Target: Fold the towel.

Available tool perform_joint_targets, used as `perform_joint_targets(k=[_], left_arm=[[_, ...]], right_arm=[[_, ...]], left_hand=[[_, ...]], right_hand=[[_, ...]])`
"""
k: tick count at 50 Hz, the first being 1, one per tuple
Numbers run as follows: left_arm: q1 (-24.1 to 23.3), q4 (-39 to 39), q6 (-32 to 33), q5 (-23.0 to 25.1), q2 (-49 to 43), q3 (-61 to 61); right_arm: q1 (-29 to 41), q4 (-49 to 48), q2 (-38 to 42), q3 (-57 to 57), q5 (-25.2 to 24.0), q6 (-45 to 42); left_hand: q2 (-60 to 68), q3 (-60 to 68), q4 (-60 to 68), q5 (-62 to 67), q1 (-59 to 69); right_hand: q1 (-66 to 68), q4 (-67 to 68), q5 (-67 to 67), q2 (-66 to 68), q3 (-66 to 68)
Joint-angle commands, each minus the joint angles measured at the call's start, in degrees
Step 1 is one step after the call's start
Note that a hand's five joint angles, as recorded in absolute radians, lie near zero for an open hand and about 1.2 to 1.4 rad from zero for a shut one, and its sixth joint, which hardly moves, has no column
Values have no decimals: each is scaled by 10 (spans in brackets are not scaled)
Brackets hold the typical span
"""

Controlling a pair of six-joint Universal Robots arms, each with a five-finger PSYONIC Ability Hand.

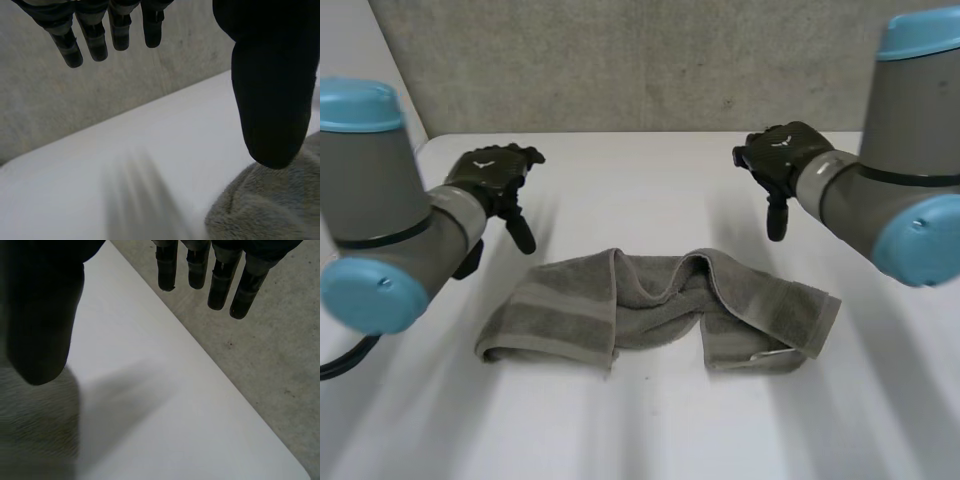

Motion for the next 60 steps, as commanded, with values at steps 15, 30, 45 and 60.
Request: perform_joint_targets(k=[15,30,45,60], left_arm=[[-130,138,17,-5,183,-350],[-157,289,166,-49,23,-363],[-124,373,166,-53,34,-367],[-54,370,162,-48,59,-381]], right_arm=[[-8,-272,-236,535,1,5],[-38,-378,-178,596,1,0],[-56,-429,-131,587,0,-4],[-80,-423,-171,585,-14,-7]], left_hand=[[39,39,39,16,35],[158,158,158,135,154],[516,517,517,494,512],[703,704,703,681,699]], right_hand=[[-6,-19,-6,-8,-9],[49,36,50,47,47],[145,132,146,143,142],[275,261,275,273,272]])
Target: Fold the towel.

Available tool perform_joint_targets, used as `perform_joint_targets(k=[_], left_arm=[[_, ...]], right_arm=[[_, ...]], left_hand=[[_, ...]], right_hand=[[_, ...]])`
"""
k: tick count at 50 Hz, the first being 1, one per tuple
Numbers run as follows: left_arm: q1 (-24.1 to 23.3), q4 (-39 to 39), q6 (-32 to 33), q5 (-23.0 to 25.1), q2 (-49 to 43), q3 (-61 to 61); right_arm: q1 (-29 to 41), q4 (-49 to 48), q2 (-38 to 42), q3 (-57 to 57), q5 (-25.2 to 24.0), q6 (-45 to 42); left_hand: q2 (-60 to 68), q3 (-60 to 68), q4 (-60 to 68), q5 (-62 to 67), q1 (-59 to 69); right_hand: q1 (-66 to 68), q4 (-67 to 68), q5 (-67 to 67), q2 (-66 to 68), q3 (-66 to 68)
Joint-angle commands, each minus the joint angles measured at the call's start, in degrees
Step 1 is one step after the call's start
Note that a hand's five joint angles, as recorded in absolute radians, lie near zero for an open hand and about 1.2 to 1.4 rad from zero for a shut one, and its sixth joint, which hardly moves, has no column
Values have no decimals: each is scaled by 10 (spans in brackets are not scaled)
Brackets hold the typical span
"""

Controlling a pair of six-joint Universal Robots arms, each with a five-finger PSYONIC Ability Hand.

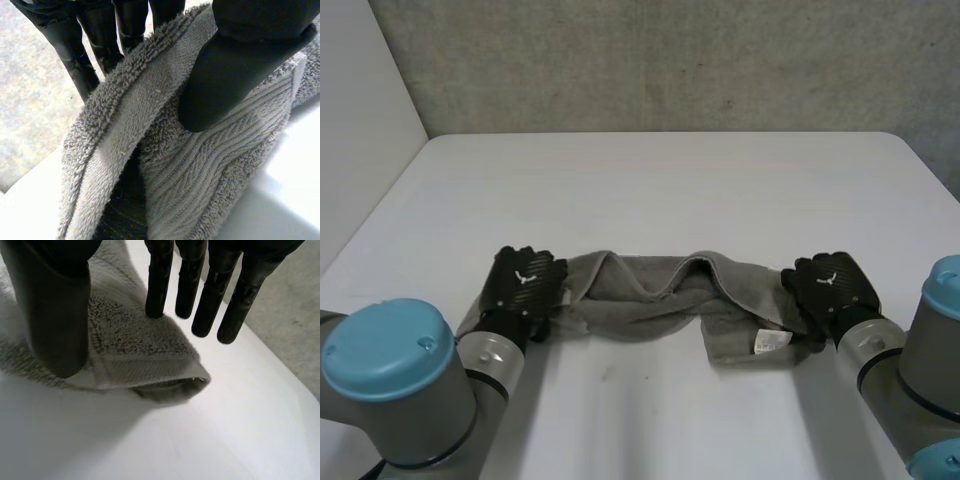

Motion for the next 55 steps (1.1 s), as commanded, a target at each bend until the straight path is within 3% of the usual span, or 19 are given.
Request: perform_joint_targets(k=[1,13,17,19,24,27,31,36,38,55], left_arm=[[41,-3,-1,4,13,-4],[70,-8,-1,6,47,-19],[72,-9,-1,19,45,-23],[72,-9,-1,24,42,-23],[75,-8,-2,35,39,-23],[75,-8,-4,41,40,-23],[75,-7,-6,41,39,-24],[77,-4,-6,45,38,-23],[77,0,-6,53,36,-22],[64,-1,-6,66,41,-14]], right_arm=[[-7,2,-8,-3,-16,-9],[-32,8,35,-31,-30,-37],[-32,5,34,-29,-32,-36],[-32,2,31,-26,-32,-36],[-31,-1,26,-22,-62,-36],[-29,-1,26,-20,-79,-35],[-28,-1,27,-18,-82,-34],[-27,-4,27,-15,-82,-34],[-26,-12,26,-14,-80,-33],[-24,-28,23,-16,-80,-32]], left_hand=[[119,126,118,137,138],[14,20,13,31,32],[-218,-212,-219,-200,-199],[-242,-236,-243,-224,-223],[-247,-241,-248,-229,-228],[-247,-241,-248,-229,-228],[-242,-236,-243,-224,-223],[-235,-229,-236,-218,-217],[-232,-226,-233,-214,-213],[-197,-191,-198,-179,-178]], right_hand=[[90,95,90,91,92],[21,26,21,22,23],[54,59,54,56,57],[93,98,93,94,96],[360,365,360,362,363],[386,391,386,387,388],[377,382,377,379,380],[258,263,258,259,261],[132,137,132,134,135],[132,137,132,133,134]])
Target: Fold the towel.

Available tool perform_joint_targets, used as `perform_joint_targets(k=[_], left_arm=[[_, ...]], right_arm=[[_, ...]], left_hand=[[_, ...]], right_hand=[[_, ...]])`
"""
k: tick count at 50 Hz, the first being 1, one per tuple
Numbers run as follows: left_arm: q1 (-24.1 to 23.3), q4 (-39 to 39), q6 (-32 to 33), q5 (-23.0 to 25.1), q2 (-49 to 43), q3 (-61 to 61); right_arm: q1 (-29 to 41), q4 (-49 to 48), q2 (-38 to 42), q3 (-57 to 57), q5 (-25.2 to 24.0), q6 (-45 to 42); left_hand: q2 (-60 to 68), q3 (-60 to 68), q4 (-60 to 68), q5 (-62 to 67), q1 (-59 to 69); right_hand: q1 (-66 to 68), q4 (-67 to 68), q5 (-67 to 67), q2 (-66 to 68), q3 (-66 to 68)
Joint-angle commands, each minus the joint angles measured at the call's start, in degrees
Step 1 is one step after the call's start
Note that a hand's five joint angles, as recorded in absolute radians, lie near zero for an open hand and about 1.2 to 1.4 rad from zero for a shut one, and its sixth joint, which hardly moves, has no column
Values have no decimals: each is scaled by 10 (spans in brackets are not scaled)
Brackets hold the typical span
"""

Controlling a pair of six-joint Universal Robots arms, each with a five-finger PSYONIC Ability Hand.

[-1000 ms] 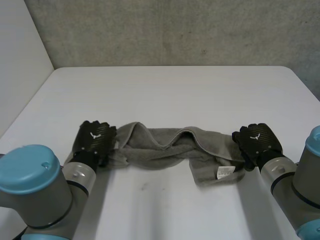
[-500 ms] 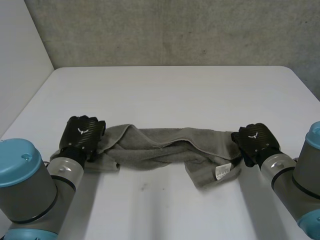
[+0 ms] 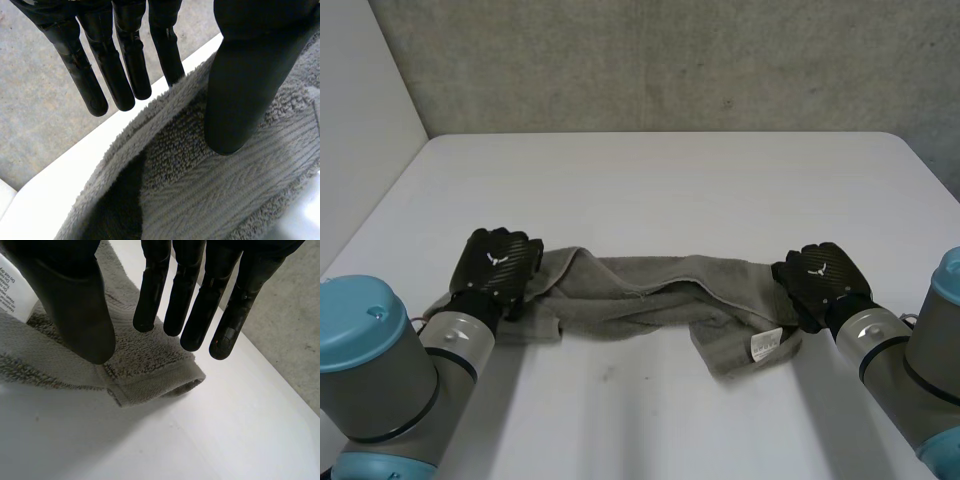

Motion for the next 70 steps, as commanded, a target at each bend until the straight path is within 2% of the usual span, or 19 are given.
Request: perform_joint_targets(k=[1,7,20,28,35,43,47,48,49,50,51,53,61,63,64,66,67,69,70], left_arm=[[-8,-1,0,0,9,4],[-10,-2,1,0,10,12],[-3,-7,2,0,16,20],[-1,-7,2,1,38,17],[-1,-3,2,2,-5,32],[0,-3,2,2,-41,52],[0,-3,2,1,-52,61],[0,-2,2,1,-55,64],[0,-2,2,1,-55,64],[0,-1,2,1,-55,65],[1,1,2,1,-54,67],[2,2,1,1,-50,70],[33,6,-4,-1,32,80],[41,6,-14,-1,92,84],[41,6,-14,-1,92,84],[46,5,-23,-1,128,89],[52,4,-35,-2,159,95],[62,1,-52,-1,189,101],[73,-1,-67,0,211,108]], right_arm=[[0,-17,7,-2,0,-2],[1,-20,11,-3,0,-3],[-1,-11,6,1,4,-5],[-6,21,-6,11,5,-9],[-6,16,0,17,3,-13],[-6,-21,25,10,3,-39],[-3,-48,35,5,3,-51],[-2,-55,36,4,4,-52],[-2,-55,36,4,4,-52],[-3,-60,36,2,5,-53],[-3,-60,36,2,5,-53],[-3,-60,32,-8,6,-53],[-7,-53,-31,-31,8,-43],[-7,-36,-103,-55,5,-39],[-7,-36,-104,-55,5,-39],[-17,29,-160,-105,3,-31],[-17,29,-160,-105,3,-31],[-30,118,-187,-172,-7,-20],[-30,119,-187,-172,-7,-20]], left_hand=[[58,58,59,60,58],[58,58,59,60,58],[53,53,54,55,53],[53,53,54,55,53],[58,58,59,60,58],[61,61,62,63,61],[86,86,87,88,86],[170,170,170,172,170],[171,171,171,172,171],[254,254,255,256,254],[338,338,339,340,338],[375,375,376,377,375],[376,376,376,377,376],[376,376,376,377,376],[376,376,376,377,376],[376,376,376,377,376],[376,376,376,377,376],[376,376,376,377,376],[376,376,376,377,376]], right_hand=[[4,-3,4,-5,-1],[-16,-24,-17,-25,-21],[-206,-213,-207,-215,-211],[-208,-215,-208,-217,-213],[-186,-194,-187,-195,-191],[-97,-104,-97,-106,-102],[31,23,30,22,25],[89,82,89,80,84],[90,82,89,81,85],[180,172,179,171,175],[181,173,180,172,176],[341,334,341,332,336],[342,334,341,333,337],[342,334,341,333,337],[342,334,341,333,337],[342,334,341,333,337],[342,334,341,333,337],[342,334,341,333,337],[342,334,341,333,337]])
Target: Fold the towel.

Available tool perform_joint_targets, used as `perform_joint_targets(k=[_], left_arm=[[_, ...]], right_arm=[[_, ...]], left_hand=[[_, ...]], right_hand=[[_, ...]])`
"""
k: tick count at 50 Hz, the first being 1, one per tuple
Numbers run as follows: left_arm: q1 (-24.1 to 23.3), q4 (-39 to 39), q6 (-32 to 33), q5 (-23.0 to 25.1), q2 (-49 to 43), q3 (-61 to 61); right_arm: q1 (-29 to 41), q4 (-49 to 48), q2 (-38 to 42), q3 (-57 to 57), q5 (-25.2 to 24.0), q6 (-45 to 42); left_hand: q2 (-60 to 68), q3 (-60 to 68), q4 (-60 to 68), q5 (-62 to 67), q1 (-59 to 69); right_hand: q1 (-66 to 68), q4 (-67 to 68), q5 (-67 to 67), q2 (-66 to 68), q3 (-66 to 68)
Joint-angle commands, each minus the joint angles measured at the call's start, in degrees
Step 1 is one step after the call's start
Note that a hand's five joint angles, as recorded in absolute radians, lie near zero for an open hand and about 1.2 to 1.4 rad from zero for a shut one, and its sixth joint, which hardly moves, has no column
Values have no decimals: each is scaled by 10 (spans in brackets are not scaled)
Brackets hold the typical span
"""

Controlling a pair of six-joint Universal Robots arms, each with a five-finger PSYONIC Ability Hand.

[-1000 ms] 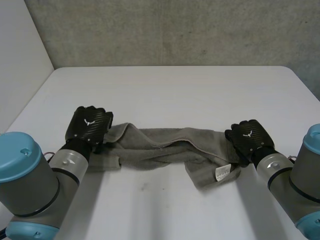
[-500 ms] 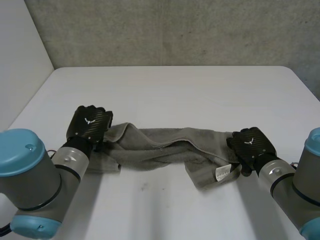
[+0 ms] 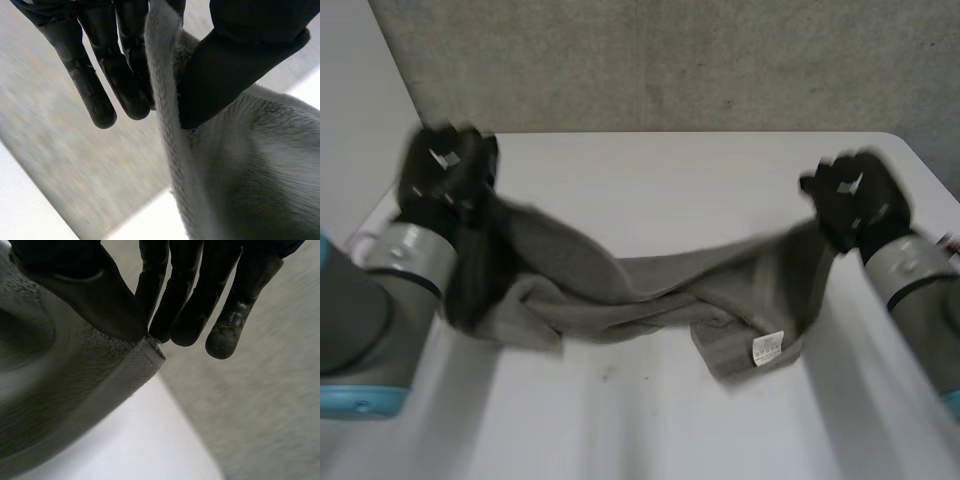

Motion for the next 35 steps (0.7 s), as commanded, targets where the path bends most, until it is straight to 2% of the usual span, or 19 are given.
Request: perform_joint_targets(k=[1,2,4,5,7,8,9,13,15,18,20,26,28,29,31,32,33,34,35], left_arm=[[39,-14,-61,1,130,25],[39,-14,-61,1,131,25],[49,-42,-74,6,156,27],[49,-42,-74,6,156,27],[53,-63,-75,11,161,27],[59,-84,-76,15,162,26],[67,-105,-76,20,162,24],[84,-137,-75,35,154,14],[92,-146,-75,45,146,7],[109,-146,-75,64,103,-5],[111,-146,-74,76,34,2],[111,-146,-72,75,-64,53],[110,-146,-72,77,-129,117],[110,-146,-72,77,-129,117],[110,-146,-72,77,-153,159],[110,-146,-74,76,-171,208],[108,-145,-78,76,-185,263],[108,-145,-78,76,-185,263],[107,-141,-80,74,-191,319]], right_arm=[[-26,178,-81,-134,-21,21],[-26,178,-81,-134,-21,21],[-45,268,-81,-203,-43,25],[-45,268,-81,-203,-43,25],[-57,346,-81,-255,-53,24],[-57,346,-81,-256,-53,24],[-61,387,-81,-283,-55,22],[-66,461,-73,-318,-63,16],[-74,503,-28,-342,-64,7],[-75,512,-1,-352,-63,-1],[-68,520,54,-379,-54,-19],[-63,525,157,-439,-45,-29],[-54,526,226,-516,-31,-28],[-54,526,226,-517,-31,-28],[-35,519,289,-640,-9,-25],[-34,519,289,-641,-9,-25],[-23,507,315,-719,-2,-22],[-23,507,316,-720,-2,-22],[-13,477,338,-806,4,-15]], left_hand=[[103,104,103,115,121],[103,104,103,115,121],[103,104,103,115,121],[103,104,103,115,121],[103,104,103,115,121],[103,104,103,115,121],[103,104,103,115,121],[103,104,103,115,121],[103,104,103,115,121],[103,104,103,115,121],[103,104,103,115,121],[103,104,103,115,121],[103,104,103,115,121],[103,104,103,115,121],[103,104,103,115,121],[103,104,103,115,121],[103,104,103,115,121],[103,104,103,115,121],[103,104,103,115,121]], right_hand=[[39,34,34,37,36],[39,34,34,37,36],[39,34,34,37,36],[39,34,34,37,36],[39,34,34,37,36],[39,34,34,37,36],[39,34,34,37,36],[39,34,34,37,36],[39,34,34,37,36],[39,34,34,37,36],[39,34,34,37,36],[39,34,34,37,36],[39,34,34,37,36],[39,34,34,37,36],[39,34,34,37,36],[39,34,34,37,36],[39,34,34,37,36],[39,34,34,37,36],[39,34,34,37,36]])
